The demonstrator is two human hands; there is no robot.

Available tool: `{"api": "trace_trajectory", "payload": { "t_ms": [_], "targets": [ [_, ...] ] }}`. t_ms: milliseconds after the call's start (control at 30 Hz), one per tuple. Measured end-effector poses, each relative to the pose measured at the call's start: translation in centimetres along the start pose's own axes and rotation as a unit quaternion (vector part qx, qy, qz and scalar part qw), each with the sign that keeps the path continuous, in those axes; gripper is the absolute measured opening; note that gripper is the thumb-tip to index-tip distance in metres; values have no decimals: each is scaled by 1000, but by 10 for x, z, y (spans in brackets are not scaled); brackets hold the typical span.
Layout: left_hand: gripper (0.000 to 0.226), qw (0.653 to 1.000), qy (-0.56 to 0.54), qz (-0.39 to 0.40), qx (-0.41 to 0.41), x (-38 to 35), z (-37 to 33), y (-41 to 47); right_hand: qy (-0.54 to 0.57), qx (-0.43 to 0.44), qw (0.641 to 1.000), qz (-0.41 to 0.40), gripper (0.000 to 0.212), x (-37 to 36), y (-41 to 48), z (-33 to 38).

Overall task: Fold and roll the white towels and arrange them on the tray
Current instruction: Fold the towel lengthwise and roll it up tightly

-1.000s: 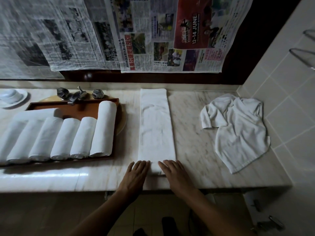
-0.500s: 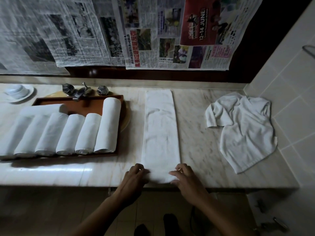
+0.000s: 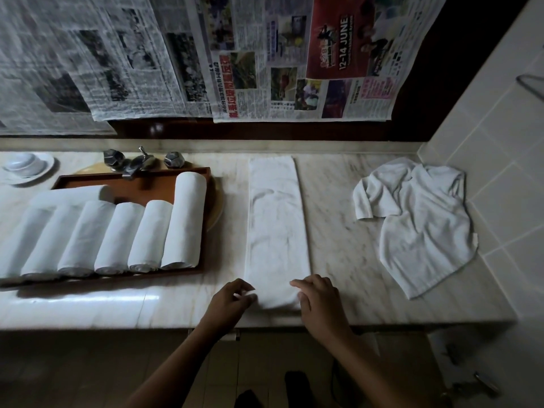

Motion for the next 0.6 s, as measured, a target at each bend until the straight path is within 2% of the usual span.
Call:
{"api": "trace_trajectory", "payload": {
  "t_ms": [67,133,233,300,333,400,467,533,600],
  "targets": [
    [25,1000,4,-15,2,3,-4,1,-27,52,997,-48,49,-1,-9,14],
    [27,1000,15,-26,-2,5,-6,1,-50,119,989,-74,47,-6,-25,27],
    [13,999,37,-25,-10,2,-4,5,-90,142,985,-44,55,-20,-44,29],
    [11,995,72,-55,-30,-1,-3,3,-102,135,985,-8,64,-27,-51,25],
    [17,985,123,-98,-78,-2,-3,1,-101,138,985,2,67,-29,-53,24],
    [34,930,253,-156,-214,-12,-8,-10,-93,147,985,-1,70,-31,-52,21],
    [50,882,326,-142,-310,-29,-10,-23,-85,156,984,-8,72,-31,-51,18],
    [62,862,362,-105,-339,-45,-4,-33,-81,158,984,-6,69,-31,-50,17],
    [67,858,391,-80,-323,-50,8,-34,-84,151,985,4,68,-32,-44,19]
  ]
}}
Point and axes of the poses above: each hand's wrist, its own y-axis towards the middle knuckle, its own x-axis out of the back of the hand, z = x × y, the point moved 4 cm from there along y, towards the middle knuckle, and after that the axes turned 8 degrees about -z, right-handed, at the moved point
